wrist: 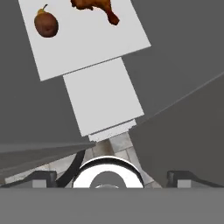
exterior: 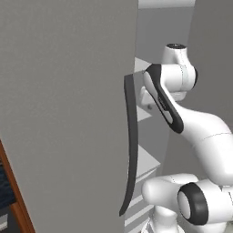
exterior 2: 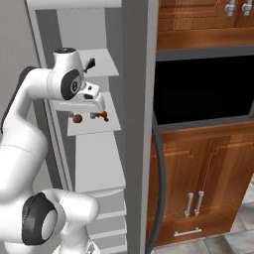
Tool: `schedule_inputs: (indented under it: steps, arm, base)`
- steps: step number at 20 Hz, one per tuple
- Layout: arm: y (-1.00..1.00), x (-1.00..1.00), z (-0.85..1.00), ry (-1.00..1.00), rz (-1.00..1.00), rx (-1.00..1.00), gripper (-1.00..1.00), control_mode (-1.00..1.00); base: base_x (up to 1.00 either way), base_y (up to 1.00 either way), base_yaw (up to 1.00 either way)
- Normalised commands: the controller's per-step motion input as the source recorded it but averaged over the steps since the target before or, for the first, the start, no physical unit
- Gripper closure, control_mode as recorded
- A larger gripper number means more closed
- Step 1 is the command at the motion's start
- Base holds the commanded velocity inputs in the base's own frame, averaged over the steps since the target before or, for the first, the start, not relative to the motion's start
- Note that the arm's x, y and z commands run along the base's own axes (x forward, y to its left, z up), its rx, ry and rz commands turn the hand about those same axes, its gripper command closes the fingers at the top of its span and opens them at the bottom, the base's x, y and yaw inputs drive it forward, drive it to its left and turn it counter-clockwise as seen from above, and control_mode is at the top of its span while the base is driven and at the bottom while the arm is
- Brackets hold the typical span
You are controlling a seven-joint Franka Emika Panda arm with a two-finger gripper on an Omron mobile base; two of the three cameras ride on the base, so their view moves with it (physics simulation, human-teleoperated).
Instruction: Take the lemon and fish from the highest rack and move them to the second highest rack where the pear and chicken drumstick are located, to maximize freezer space. Close the freezer door after rearranging.
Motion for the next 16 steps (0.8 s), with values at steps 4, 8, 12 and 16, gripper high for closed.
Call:
schedule_inputs:
  steps: [4, 8, 12, 16]
  arm:
    - [0.00, 0.00, 0.00, 0.00, 0.00, 0.00, -1.00, 1.00]
    - [0.00, 0.00, 0.00, 0.00, 0.00, 0.00, -1.00, 1.00]
    - [-0.25, 0.00, 0.08, -0.16, 0.00, 0.24, -1.00, -1.00]
    - [-0.06, -0.04, 0.60, -0.23, 0.00, 0.22, -1.00, -1.00]
  base:
    - [0.20, -0.05, 0.02]
    - [0.10, -0.12, 0.02]
    - [0.00, 0.00, 0.00]
    - [0.00, 0.00, 0.00]
